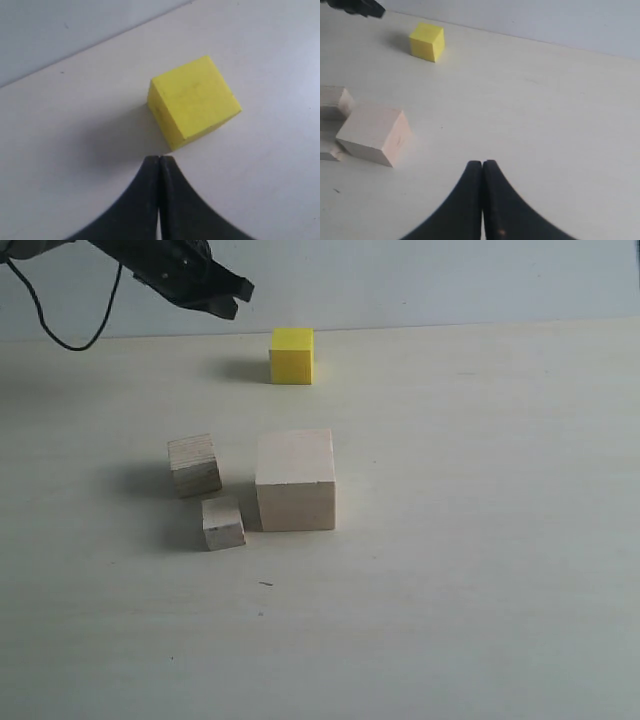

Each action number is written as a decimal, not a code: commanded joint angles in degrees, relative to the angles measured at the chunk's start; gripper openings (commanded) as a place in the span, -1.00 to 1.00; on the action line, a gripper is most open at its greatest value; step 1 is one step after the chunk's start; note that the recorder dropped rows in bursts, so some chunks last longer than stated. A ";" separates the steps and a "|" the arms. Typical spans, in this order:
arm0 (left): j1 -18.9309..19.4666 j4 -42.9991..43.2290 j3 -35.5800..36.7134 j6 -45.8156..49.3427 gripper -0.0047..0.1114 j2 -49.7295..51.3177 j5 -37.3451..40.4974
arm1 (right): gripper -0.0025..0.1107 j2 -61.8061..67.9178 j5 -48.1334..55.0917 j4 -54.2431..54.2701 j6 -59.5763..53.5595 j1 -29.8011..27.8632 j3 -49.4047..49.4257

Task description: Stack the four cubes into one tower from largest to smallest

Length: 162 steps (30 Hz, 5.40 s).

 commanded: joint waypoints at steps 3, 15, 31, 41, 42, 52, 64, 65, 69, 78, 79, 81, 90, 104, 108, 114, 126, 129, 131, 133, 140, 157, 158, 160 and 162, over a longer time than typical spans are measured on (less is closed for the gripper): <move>1.32 -4.22 0.01 2.46 -0.92 -2.30 -1.92 | -0.96 7.57 -6.09 -2.87 0.31 -0.13 0.22; 1.21 -23.00 0.01 19.82 -0.92 0.74 -9.22 | -0.96 10.20 -4.31 -4.67 1.94 -0.13 0.22; -0.73 -33.88 -0.58 29.97 -0.92 7.25 -10.01 | -0.96 10.20 -4.08 -2.69 1.94 -0.13 0.22; -1.70 -33.35 -0.58 30.10 -0.92 9.09 -13.31 | -0.96 10.20 -4.08 -1.27 1.94 -0.13 0.22; -1.70 -33.24 -0.58 29.97 -0.92 9.22 -13.31 | -0.96 10.20 -4.08 -1.27 1.94 -0.13 0.22; -1.70 -32.70 -0.58 29.97 -0.92 10.70 -14.06 | -0.96 10.20 -4.08 -0.68 1.94 -0.13 0.22; -1.70 -29.57 -0.58 29.72 -0.92 12.20 -11.19 | -0.96 10.20 -4.32 0.21 1.94 -0.13 0.22; -1.70 -28.69 -0.58 29.72 -0.92 12.20 -10.33 | -0.96 10.20 -4.32 0.21 1.94 -0.13 0.22; -1.41 -24.37 -0.58 26.54 -0.92 12.20 -7.75 | -0.96 10.20 -4.65 0.21 1.94 -0.13 0.22; -0.34 -15.12 -0.58 19.16 -0.92 12.20 -2.39 | -0.96 10.07 -6.55 0.11 1.75 -0.13 0.22; -0.24 -14.80 -0.58 19.16 -0.92 12.20 -1.89 | -0.96 9.94 -7.02 0.11 1.75 -0.13 0.22; 0.07 -15.29 -0.58 19.16 -0.92 12.20 -1.74 | -0.96 9.83 -7.58 0.11 1.75 -0.13 0.22; 0.07 -15.86 -0.58 19.16 -0.92 11.97 -0.72 | -0.96 9.76 -7.39 -0.17 1.59 -0.13 0.22; 1.46 -22.63 -0.58 24.62 -0.92 6.96 -5.12 | -0.96 9.76 -7.87 -0.40 1.43 -0.13 0.22; 1.35 -24.07 -0.58 25.65 -0.92 5.93 -7.87 | -0.96 10.30 -8.19 -1.63 1.43 -0.13 0.22; 2.64 -23.48 -0.58 22.40 -0.92 5.65 -0.58 | -0.96 15.16 -15.76 -14.96 7.14 -1.90 0.22; 7.56 -21.91 5.93 19.15 -0.92 -4.93 6.56 | -0.96 31.60 -43.35 -11.33 9.45 -21.34 0.22; 8.20 -21.66 9.63 19.15 -0.92 -8.86 5.70 | -0.96 37.25 -51.04 -7.92 9.45 -25.56 0.10; 8.32 -21.04 12.96 19.15 -0.92 -11.49 5.09 | -0.96 41.29 -55.20 -7.40 9.32 -27.59 -0.82; 8.32 -19.68 16.55 19.34 -0.92 -13.65 3.76 | -0.96 46.24 -58.34 -7.21 9.22 -28.99 -2.64; 8.54 -17.55 28.44 19.34 -0.92 -21.84 -2.18 | -0.96 62.41 -59.64 -6.27 9.43 -30.12 -15.61; 8.44 -19.91 41.74 19.34 -0.92 -33.98 -5.00 | -0.96 83.71 -64.71 -8.81 17.85 -30.12 -41.30; 8.44 -20.17 42.13 19.34 -0.92 -34.09 -5.00 | -0.96 84.46 -66.72 -10.94 19.90 -30.12 -41.83; 8.44 -20.42 42.90 19.34 -0.92 -34.08 -4.85 | -0.96 86.18 -71.60 -17.81 27.13 -30.12 -43.04; 8.29 -20.42 43.38 19.34 -0.92 -34.08 -4.71 | -0.96 87.82 -77.61 -27.76 37.04 -30.12 -44.64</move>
